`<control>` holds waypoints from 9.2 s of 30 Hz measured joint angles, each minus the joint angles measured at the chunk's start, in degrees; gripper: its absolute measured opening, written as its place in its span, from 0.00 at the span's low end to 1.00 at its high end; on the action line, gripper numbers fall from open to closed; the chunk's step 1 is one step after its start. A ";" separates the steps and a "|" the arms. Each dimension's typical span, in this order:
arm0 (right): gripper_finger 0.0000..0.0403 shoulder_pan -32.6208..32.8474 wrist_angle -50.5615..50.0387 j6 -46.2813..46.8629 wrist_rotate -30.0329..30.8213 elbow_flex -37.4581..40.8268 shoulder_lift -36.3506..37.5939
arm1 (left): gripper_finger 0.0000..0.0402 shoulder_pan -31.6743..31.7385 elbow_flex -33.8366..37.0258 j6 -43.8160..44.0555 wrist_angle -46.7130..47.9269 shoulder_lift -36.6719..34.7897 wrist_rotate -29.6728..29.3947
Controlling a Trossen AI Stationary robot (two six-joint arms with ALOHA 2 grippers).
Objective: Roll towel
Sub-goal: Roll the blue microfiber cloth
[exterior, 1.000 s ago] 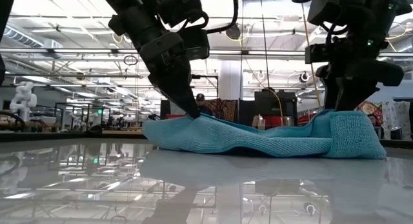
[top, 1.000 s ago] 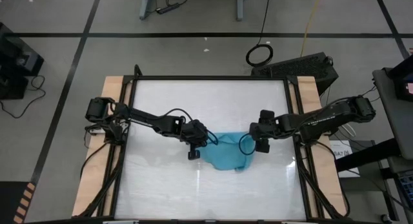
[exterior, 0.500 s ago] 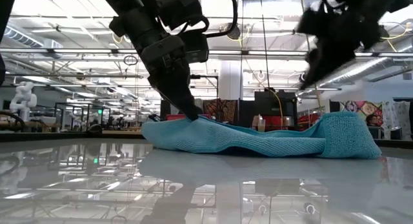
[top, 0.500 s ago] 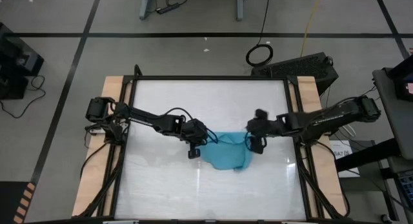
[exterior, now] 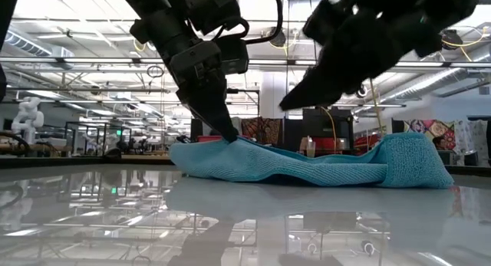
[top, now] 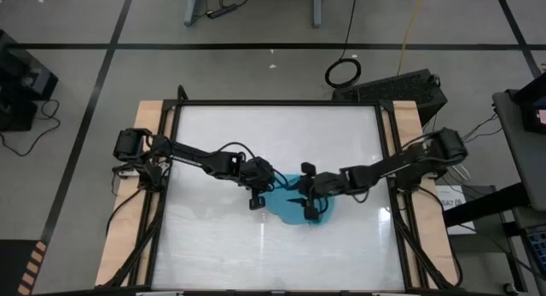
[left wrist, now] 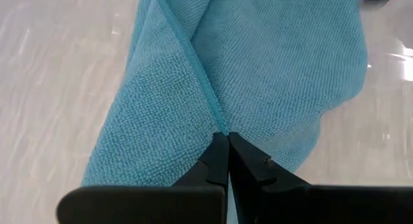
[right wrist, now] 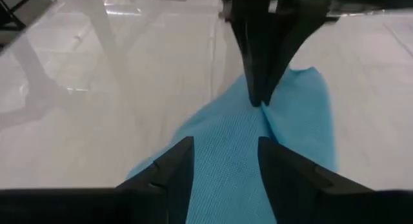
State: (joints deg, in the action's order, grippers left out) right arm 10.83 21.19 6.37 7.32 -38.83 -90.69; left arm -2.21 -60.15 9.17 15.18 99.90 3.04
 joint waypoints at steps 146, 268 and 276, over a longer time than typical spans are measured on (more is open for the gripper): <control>0.02 3.53 -46.27 11.44 -13.82 2.25 58.60 | 0.02 -6.93 -1.16 5.36 31.46 -21.96 -19.83; 0.39 40.08 -26.02 -17.81 37.13 10.91 68.72 | 0.44 -11.28 -7.35 -18.55 -29.97 -11.87 -32.76; 0.39 40.08 -25.75 -16.75 37.10 10.93 68.69 | 0.44 -11.24 -7.35 -12.48 -31.21 -11.87 -38.58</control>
State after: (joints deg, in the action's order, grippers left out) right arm 50.92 -4.56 -10.38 44.42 -27.90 -22.00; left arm -13.45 -67.50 -3.31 -16.03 88.03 -35.54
